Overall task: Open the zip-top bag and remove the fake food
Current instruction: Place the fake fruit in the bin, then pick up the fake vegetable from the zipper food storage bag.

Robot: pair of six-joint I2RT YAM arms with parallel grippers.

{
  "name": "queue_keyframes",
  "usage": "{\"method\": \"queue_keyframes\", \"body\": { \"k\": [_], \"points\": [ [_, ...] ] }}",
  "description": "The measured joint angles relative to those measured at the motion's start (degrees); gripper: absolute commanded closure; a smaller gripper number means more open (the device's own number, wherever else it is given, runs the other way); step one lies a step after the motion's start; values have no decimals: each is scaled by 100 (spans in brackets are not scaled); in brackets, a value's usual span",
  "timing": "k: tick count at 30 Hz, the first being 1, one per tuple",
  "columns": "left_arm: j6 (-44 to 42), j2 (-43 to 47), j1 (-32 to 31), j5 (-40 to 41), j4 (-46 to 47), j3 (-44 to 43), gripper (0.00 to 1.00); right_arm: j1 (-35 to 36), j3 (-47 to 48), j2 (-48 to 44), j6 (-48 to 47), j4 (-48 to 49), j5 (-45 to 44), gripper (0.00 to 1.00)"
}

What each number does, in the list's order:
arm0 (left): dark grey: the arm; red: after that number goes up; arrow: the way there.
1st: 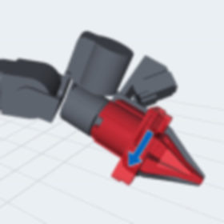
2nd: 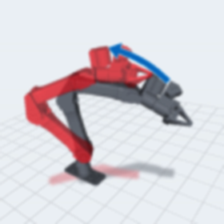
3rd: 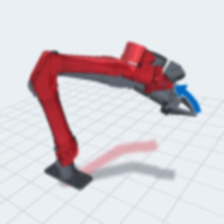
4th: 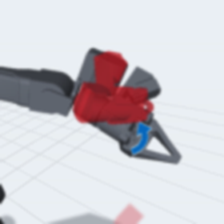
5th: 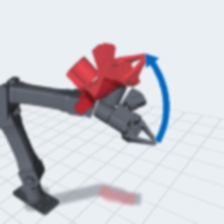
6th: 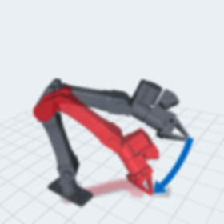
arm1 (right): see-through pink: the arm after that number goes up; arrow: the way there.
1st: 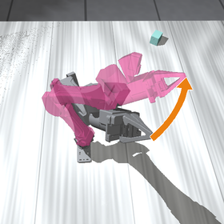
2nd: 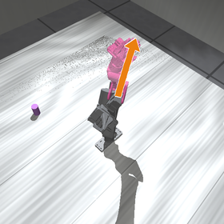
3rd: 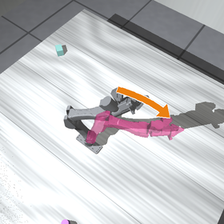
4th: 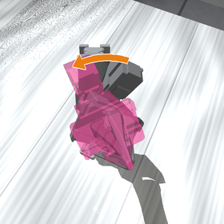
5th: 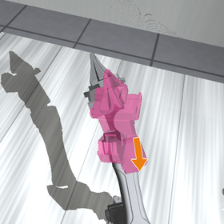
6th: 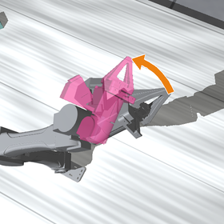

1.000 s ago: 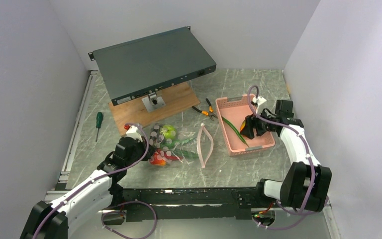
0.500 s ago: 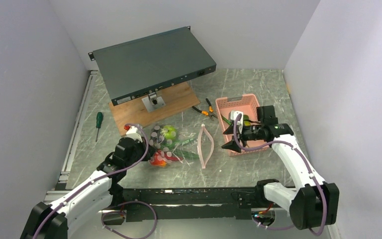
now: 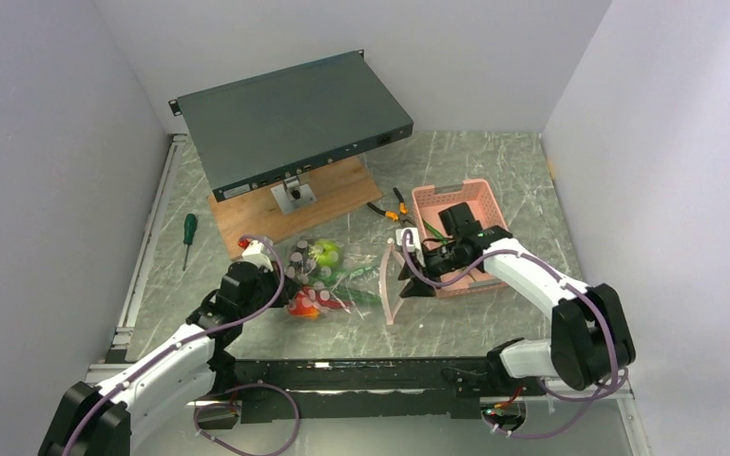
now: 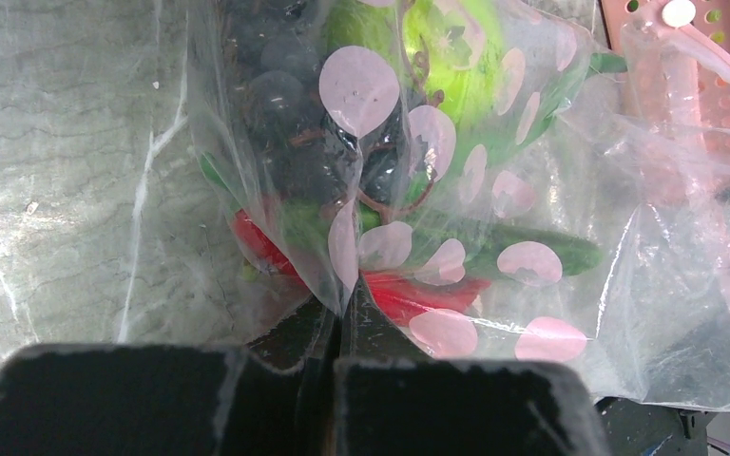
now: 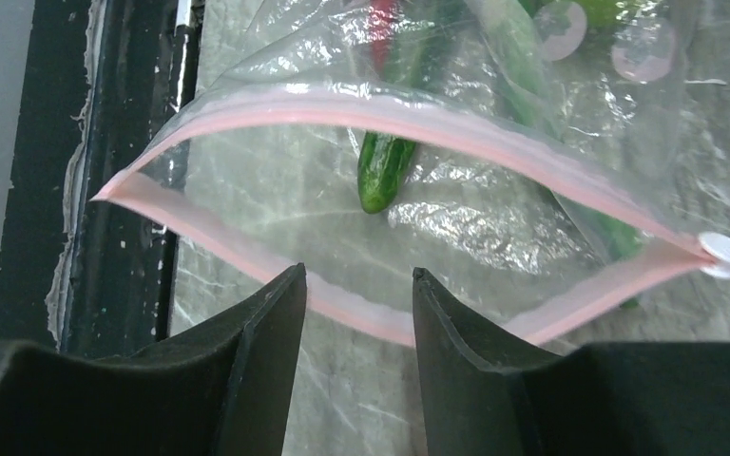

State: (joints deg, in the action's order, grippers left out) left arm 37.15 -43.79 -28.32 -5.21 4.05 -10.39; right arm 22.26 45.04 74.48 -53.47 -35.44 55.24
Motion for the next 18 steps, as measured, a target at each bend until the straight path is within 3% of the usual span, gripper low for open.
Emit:
{"method": "queue_keyframes", "body": {
  "k": [8,18],
  "points": [
    [28,-109,0,-66,138,13,97,627,164,597,566,656,-647,56],
    [164,-188,0,-146,444,127,97,1239,205,1178,946,1143,-1436,52]
  ]
}}
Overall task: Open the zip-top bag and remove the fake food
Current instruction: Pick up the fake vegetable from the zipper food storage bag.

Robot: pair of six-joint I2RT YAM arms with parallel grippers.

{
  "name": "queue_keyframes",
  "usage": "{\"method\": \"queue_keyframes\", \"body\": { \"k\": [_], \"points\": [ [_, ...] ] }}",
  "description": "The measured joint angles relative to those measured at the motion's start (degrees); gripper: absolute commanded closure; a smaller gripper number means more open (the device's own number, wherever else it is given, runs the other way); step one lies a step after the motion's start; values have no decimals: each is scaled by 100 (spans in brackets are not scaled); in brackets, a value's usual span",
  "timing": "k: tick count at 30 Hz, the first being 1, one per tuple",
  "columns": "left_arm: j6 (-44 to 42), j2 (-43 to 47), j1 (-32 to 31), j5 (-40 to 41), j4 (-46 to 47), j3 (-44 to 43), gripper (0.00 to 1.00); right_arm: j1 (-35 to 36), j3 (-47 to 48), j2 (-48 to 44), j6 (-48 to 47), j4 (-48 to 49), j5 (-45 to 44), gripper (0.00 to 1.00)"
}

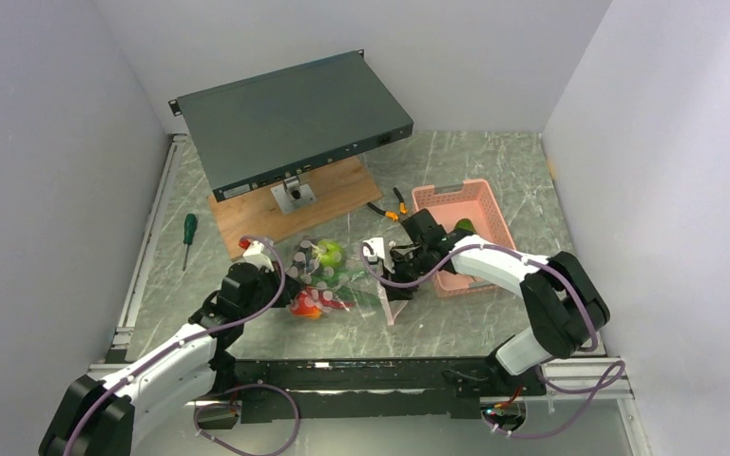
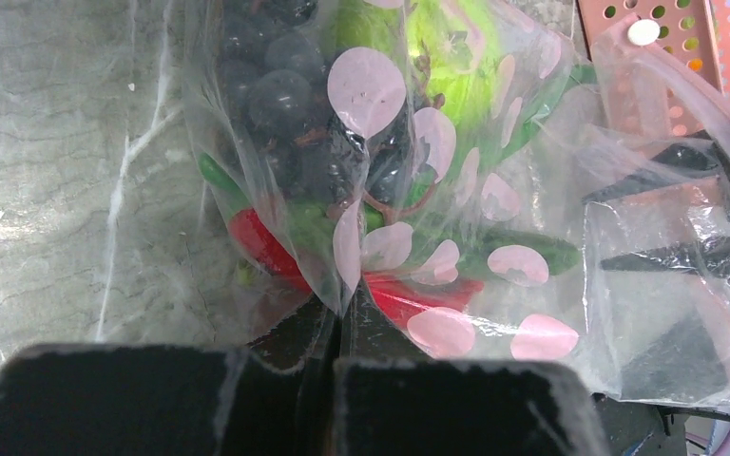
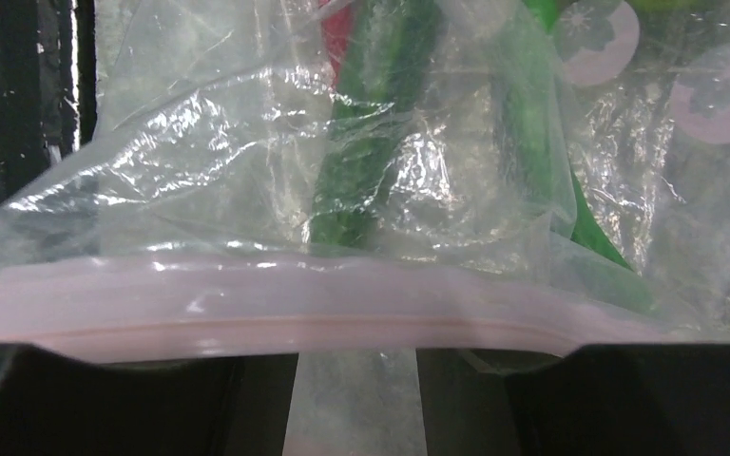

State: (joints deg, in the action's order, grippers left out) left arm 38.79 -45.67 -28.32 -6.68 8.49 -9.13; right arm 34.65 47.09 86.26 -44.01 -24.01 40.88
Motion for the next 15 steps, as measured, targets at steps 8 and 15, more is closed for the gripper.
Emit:
{"method": "queue_keyframes", "body": {
  "k": [8,15],
  "points": [
    [92,-74,0,-35,162,46,98,181,177,157,35,-44,-136,45],
    [155,-109,0,-109,295,98,98,343,363,291,133,-144,-133,42]
  ]
}}
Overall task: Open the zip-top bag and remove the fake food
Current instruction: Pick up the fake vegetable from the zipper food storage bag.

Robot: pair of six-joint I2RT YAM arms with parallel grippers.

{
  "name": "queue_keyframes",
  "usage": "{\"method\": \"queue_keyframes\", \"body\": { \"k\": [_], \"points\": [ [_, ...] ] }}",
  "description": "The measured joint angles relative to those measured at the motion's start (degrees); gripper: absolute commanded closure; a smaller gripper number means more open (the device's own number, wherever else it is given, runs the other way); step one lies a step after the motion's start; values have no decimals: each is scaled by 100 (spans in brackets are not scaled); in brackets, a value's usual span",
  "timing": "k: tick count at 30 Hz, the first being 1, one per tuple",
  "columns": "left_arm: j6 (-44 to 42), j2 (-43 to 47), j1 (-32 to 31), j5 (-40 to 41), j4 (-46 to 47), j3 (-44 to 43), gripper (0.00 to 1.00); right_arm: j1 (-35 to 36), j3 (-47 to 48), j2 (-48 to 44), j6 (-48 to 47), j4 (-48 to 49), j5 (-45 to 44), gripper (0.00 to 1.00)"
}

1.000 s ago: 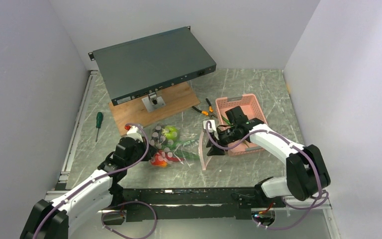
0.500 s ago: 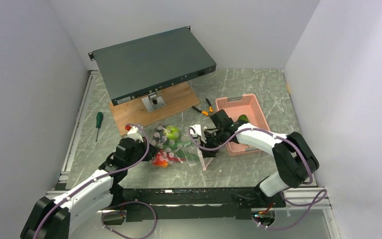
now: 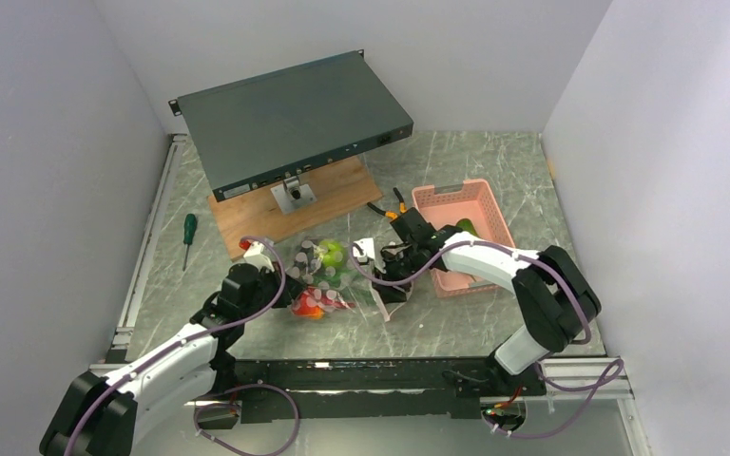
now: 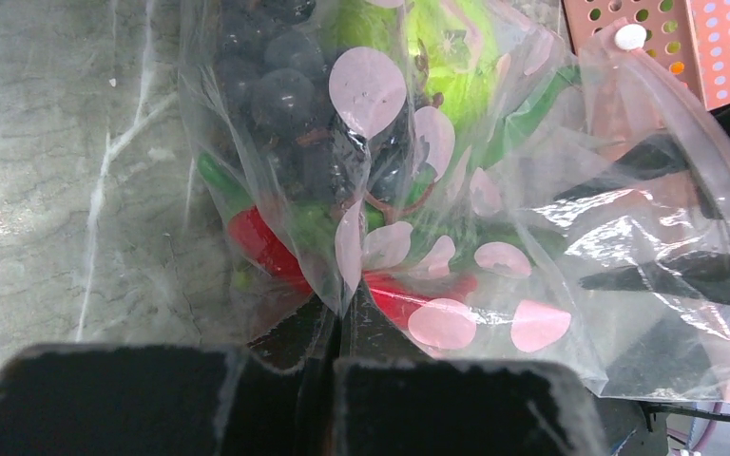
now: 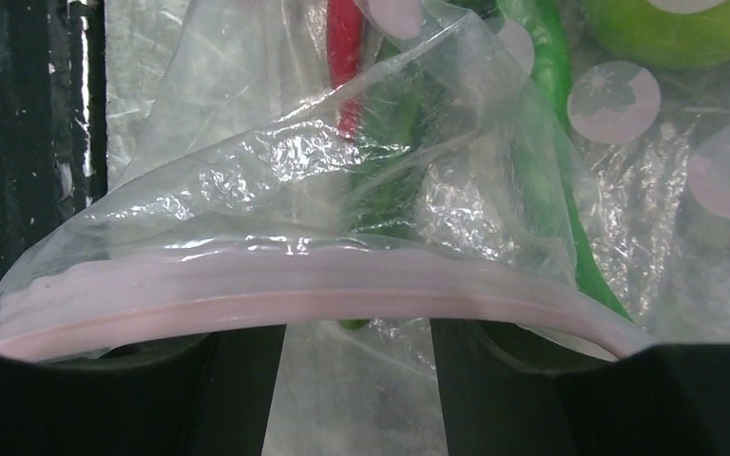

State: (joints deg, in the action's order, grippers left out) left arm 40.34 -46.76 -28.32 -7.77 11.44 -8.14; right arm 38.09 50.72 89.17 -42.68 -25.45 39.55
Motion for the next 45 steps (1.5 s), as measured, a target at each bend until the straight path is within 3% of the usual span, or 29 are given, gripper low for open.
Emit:
{"method": "queue_keyframes", "body": {
  "k": [12,22,25,45],
  "points": [
    [111,-2,0,-42,162,81,98,297,107,525,262,-13,-728,46],
    [133,17,0,-39,251,140,99,562,234,667,310,9,-1257,85],
    [131,50,0,-39,225,144,99,557,286,664,352,-50,-1296,91],
    [20,420,-17,-17,-472,37,100,267,682,59,-306,-1202,-1060,94]
  ]
}}
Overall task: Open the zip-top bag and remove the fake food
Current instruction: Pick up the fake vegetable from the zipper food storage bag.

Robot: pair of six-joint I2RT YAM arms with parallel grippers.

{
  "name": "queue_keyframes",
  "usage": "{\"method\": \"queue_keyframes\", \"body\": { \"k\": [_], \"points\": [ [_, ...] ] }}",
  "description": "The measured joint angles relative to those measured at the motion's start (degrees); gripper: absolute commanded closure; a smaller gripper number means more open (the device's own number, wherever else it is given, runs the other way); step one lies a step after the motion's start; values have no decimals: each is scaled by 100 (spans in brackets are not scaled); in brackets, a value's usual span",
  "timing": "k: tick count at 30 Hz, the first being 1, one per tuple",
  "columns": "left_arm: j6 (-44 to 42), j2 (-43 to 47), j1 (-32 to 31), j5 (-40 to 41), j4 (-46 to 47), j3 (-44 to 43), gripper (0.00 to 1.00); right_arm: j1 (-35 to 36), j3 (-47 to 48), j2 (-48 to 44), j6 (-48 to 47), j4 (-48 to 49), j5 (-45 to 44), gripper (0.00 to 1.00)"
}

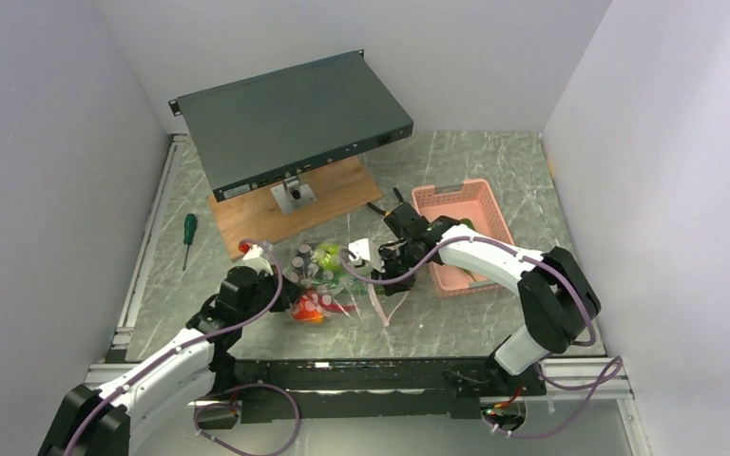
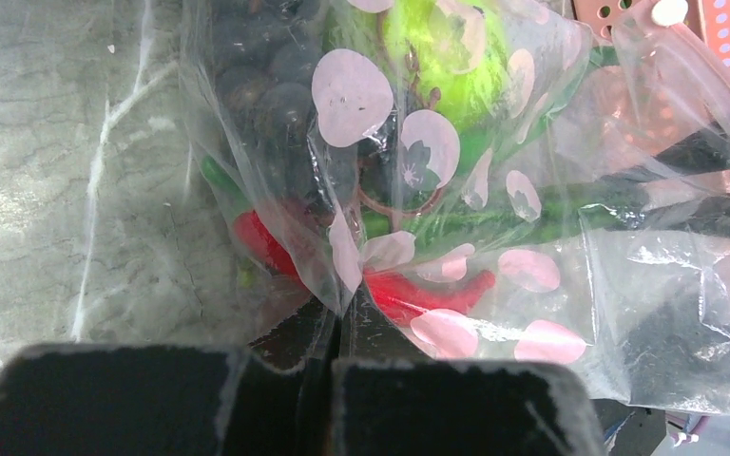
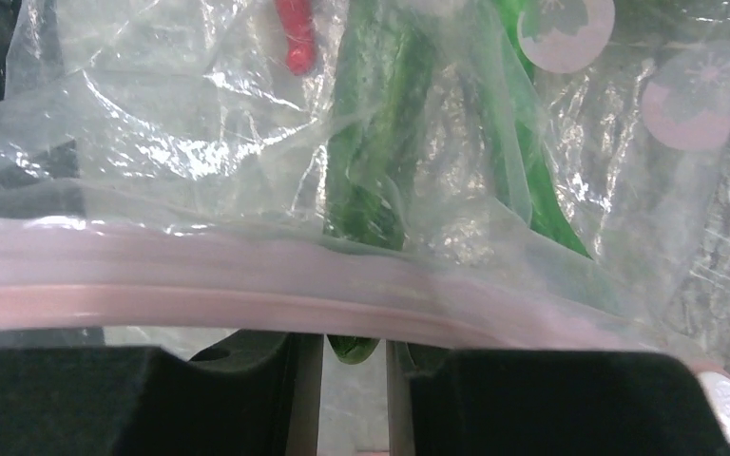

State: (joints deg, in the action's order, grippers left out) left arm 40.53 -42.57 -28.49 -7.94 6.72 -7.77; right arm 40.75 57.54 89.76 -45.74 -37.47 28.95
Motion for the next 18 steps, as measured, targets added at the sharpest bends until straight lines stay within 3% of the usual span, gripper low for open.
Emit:
{"method": "queue_keyframes", "body": {
  "k": [18],
  "points": [
    [-48,271,0,74,-468,-63,100,-529,-2,-636,-557,-514,227,94]
  ]
}}
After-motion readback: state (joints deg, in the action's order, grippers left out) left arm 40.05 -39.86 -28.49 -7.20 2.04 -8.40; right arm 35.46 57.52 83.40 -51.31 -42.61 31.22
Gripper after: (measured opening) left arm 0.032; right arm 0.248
